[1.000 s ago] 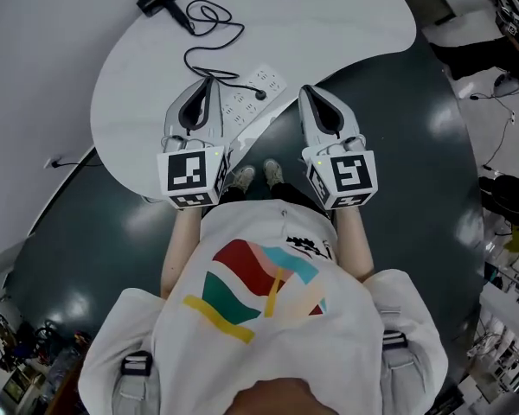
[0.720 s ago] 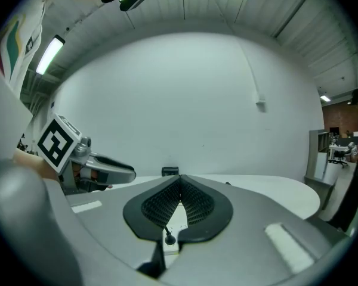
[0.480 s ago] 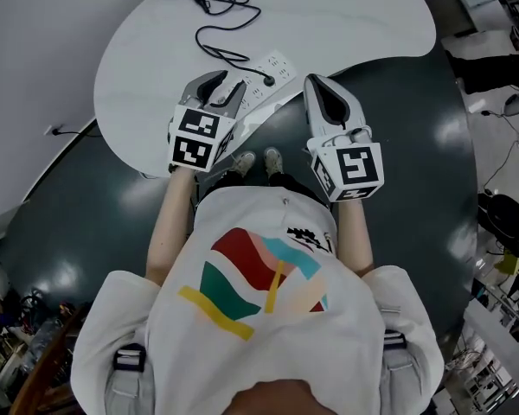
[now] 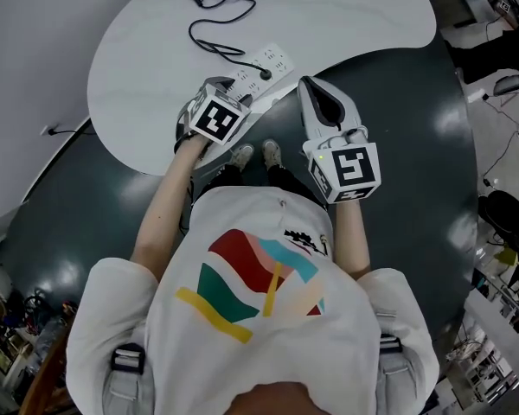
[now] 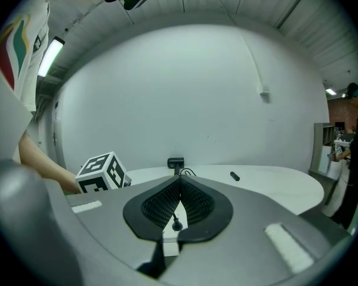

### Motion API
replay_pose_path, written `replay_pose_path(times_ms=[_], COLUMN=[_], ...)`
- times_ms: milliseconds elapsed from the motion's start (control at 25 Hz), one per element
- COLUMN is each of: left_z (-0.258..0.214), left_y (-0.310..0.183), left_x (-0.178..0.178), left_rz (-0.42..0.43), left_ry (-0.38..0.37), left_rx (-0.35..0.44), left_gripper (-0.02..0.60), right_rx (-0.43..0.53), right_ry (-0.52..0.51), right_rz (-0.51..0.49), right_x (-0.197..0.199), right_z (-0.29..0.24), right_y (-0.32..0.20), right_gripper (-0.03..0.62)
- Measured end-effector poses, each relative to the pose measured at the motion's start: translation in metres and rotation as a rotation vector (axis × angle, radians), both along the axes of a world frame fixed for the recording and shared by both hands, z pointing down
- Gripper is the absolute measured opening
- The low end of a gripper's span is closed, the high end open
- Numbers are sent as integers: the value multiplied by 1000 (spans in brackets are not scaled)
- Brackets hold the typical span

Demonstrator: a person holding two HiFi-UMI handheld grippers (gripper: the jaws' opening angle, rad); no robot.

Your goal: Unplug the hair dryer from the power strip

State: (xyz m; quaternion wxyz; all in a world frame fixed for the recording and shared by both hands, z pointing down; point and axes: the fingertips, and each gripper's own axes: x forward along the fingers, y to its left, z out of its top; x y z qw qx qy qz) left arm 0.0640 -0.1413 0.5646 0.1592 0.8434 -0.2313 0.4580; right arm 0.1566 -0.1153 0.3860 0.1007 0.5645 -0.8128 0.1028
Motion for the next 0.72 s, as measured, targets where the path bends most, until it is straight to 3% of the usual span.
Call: replay_pose_path(times_ms=[200,560,720], left_z=[15,15,12], left_y=[10,-1,4], left_x=[-6,-9,-6], left_rz=[16,-9,11], left_ry=[-73,-69,-73], left_rx=[-44,-20,-51], left_gripper=[198,183,164], right_rx=[-19,-45,-60], right_ry=[5,53,69], right_rz=[-11,-98,-121], right_x=[0,-5,-5], right_z=[6,19,26], right_y=[1,-15,-23], right_gripper=[12,12,12])
